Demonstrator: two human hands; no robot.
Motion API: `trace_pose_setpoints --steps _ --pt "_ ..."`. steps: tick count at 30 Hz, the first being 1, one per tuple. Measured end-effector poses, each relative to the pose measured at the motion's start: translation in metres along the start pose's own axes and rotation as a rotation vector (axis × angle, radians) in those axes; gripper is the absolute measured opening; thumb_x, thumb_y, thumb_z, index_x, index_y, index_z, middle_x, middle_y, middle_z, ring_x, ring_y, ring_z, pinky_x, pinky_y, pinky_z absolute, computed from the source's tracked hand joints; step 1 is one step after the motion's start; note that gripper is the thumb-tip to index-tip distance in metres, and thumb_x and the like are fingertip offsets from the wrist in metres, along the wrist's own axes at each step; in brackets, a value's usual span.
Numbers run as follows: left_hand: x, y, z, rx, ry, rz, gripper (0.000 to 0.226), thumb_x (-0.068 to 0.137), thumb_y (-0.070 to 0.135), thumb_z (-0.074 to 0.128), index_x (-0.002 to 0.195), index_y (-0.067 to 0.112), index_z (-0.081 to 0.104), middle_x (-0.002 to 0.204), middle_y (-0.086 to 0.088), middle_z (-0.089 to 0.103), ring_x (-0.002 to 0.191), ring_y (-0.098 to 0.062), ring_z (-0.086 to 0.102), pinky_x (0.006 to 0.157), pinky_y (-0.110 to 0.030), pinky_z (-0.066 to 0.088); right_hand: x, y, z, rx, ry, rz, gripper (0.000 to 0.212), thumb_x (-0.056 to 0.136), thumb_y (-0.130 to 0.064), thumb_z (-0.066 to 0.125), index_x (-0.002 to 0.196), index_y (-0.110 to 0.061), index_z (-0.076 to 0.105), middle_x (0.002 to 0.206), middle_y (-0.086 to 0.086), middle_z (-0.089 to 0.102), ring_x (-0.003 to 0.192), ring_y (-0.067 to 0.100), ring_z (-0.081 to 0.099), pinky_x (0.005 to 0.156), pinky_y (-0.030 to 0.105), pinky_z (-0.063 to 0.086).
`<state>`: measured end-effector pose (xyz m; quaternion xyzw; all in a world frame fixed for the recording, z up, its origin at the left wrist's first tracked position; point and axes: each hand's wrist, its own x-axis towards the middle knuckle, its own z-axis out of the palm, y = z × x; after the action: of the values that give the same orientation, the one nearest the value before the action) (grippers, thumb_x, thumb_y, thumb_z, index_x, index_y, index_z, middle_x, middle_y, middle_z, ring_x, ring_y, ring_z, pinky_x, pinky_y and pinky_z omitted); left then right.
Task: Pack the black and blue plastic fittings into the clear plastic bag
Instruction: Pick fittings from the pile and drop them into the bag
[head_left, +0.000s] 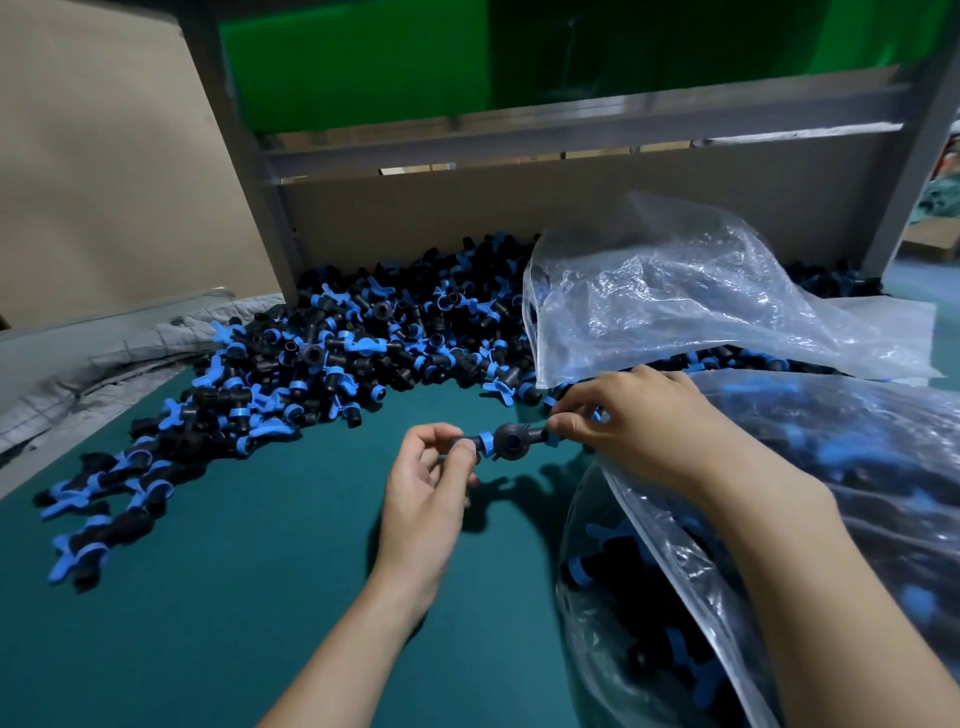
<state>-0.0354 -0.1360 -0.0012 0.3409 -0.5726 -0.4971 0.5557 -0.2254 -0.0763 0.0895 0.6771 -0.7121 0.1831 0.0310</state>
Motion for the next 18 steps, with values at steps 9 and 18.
trace_pose_setpoints --steps 9,18 --pt "-0.0003 0.0017 0.0001 -0.006 -0.006 -0.009 0.005 0.096 0.011 0.058 0.096 0.016 0.056 0.070 0.010 0.060 0.064 -0.007 0.054 0.054 -0.019 0.045 0.0004 0.0013 0.0020 -0.016 -0.022 0.003 0.031 0.094 -0.064 0.044 0.103 -0.045 0.068 0.075 -0.019 0.052 0.087 0.015 0.043 0.081 0.034 0.025" --pt "0.0020 0.0015 -0.0011 -0.050 0.009 -0.053 0.007 0.097 0.013 0.057 0.092 0.017 0.058 0.068 0.007 0.059 0.060 -0.007 0.050 0.050 -0.020 0.043 0.0018 0.0052 0.0034 0.024 -0.040 0.002 0.031 0.088 -0.066 0.054 0.106 -0.044 0.067 0.085 -0.020 0.061 0.096 0.017 0.051 0.084 0.034 0.027"
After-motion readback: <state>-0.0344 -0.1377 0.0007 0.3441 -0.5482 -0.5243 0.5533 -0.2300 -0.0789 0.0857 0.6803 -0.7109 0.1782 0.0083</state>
